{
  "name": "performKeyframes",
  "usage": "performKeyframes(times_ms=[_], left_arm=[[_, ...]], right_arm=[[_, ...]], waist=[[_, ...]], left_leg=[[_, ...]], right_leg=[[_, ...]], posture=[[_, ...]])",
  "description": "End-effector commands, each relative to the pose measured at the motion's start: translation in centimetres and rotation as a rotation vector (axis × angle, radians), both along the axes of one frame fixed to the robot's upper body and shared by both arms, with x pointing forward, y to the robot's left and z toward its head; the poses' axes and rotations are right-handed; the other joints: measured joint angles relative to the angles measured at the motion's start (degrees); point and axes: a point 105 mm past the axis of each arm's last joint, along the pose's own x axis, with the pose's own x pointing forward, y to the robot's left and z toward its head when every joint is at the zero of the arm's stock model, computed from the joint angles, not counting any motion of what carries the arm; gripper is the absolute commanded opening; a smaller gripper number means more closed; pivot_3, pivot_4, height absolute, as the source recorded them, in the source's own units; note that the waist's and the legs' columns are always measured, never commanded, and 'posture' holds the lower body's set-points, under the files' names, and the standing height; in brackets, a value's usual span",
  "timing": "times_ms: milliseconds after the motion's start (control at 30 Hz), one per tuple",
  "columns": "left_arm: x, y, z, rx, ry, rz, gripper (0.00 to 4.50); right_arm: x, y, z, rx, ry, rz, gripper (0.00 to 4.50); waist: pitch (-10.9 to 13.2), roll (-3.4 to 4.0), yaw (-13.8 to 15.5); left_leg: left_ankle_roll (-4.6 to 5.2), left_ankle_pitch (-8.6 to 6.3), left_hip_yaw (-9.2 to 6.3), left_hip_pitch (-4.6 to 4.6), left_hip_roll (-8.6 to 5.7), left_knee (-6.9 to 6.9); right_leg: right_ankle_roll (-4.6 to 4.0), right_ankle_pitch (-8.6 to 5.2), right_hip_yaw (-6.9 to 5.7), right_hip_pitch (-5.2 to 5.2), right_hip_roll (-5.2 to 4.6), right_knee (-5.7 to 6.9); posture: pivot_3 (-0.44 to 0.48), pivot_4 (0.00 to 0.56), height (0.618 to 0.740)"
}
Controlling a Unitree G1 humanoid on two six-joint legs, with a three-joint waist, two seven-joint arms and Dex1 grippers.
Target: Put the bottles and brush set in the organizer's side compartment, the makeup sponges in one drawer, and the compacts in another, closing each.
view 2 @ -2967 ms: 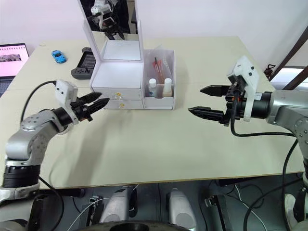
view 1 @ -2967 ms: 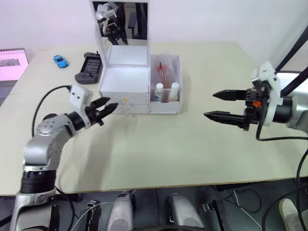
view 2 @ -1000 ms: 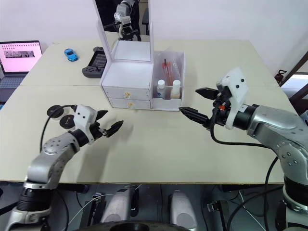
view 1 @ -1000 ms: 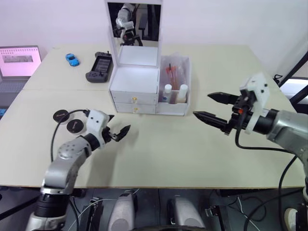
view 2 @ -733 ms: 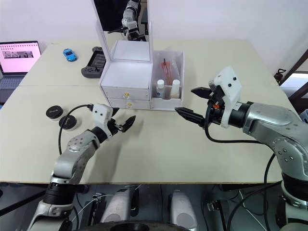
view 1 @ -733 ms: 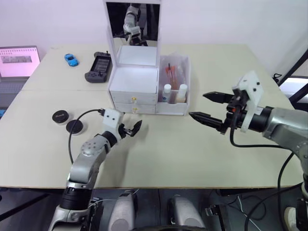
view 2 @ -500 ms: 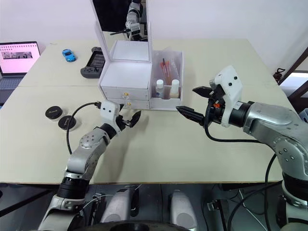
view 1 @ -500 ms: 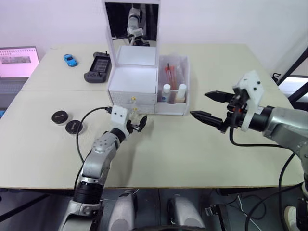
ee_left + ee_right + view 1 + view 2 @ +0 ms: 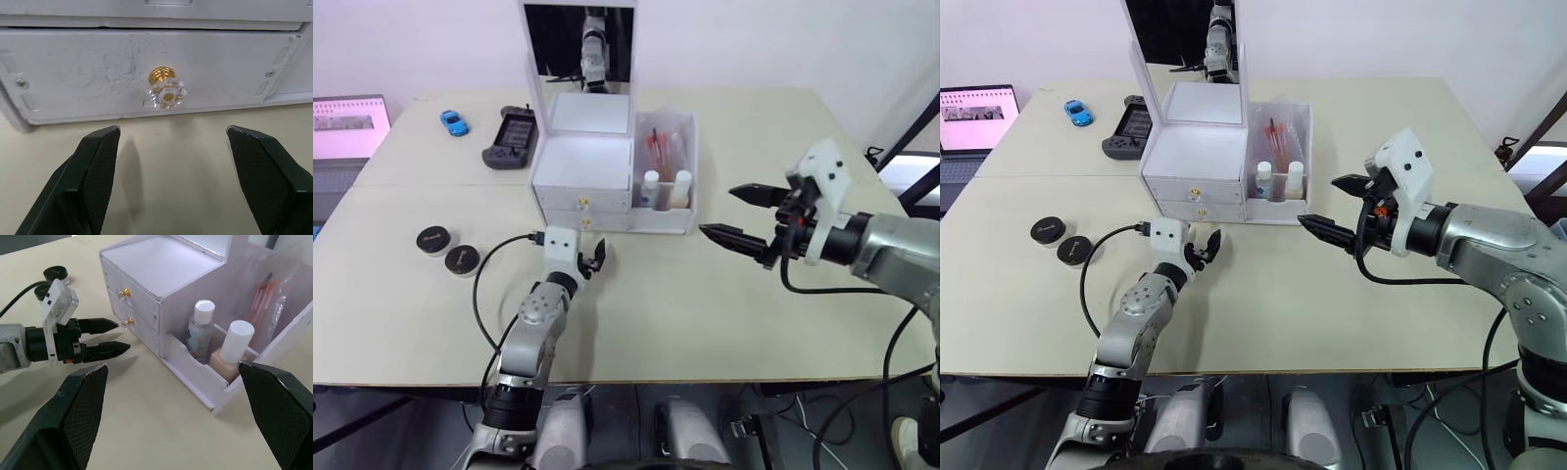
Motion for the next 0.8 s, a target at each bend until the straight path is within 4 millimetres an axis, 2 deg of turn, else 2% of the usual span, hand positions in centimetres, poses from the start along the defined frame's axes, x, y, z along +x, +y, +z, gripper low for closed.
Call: performKeyframes(times_ms=[33,100,167,467,800], left_arm=[[-0.2,-0.3,1.6,-0.033,-0.068,0.018,3.42],[-0.1,-0.2,1.8,-0.036,-0.078,0.033,2.88],[-0.1,-0.3,2.0,-0.043,-0.087,0.035,1.93],[0.9,-0.5,2.7,-0.075,-0.129,0.073,1.93],[1.7,-0.8,2.4,-0.079,-0.121,0.072,1.93]], right_arm=[[-0.4,0.4,1.1,-0.022,-0.041,0.023,4.50],[-0.4,0.7,1.0,-0.022,-0.032,0.040,4.50],[-0.5,1.0,1.0,-0.024,-0.026,0.059,4.50],[-0.1,1.1,1.3,-0.033,-0.037,0.059,4.50],[0.0,0.9,1.6,-0.049,-0.052,0.053,4.50]], waist=[[0.0,0.00,0.1],[0.0,-0.01,0.1],[0.0,-0.01,0.0],[0.0,-0.02,0.1],[0.0,-0.03,0.1]], left_leg=[[0.00,0.00,0.02,0.00,0.00,0.00],[0.00,0.00,0.05,0.00,0.00,0.01],[0.00,0.00,0.07,-0.01,0.00,0.01],[0.00,0.00,0.08,-0.04,0.00,-0.01],[0.01,-0.01,0.10,-0.05,0.00,-0.02]], right_leg=[[-0.02,-0.01,0.03,0.00,-0.01,-0.01],[-0.04,-0.01,0.06,0.00,-0.02,-0.06],[-0.04,-0.02,0.08,0.00,-0.02,-0.10],[-0.04,-0.01,0.09,-0.01,-0.02,-0.19],[-0.03,-0.01,0.10,-0.01,-0.02,-0.25]], posture=[[0.000,0.150,0.740],[0.000,0.150,0.740],[0.000,0.150,0.740],[0.000,0.150,0.740],[0.000,0.150,0.740]])
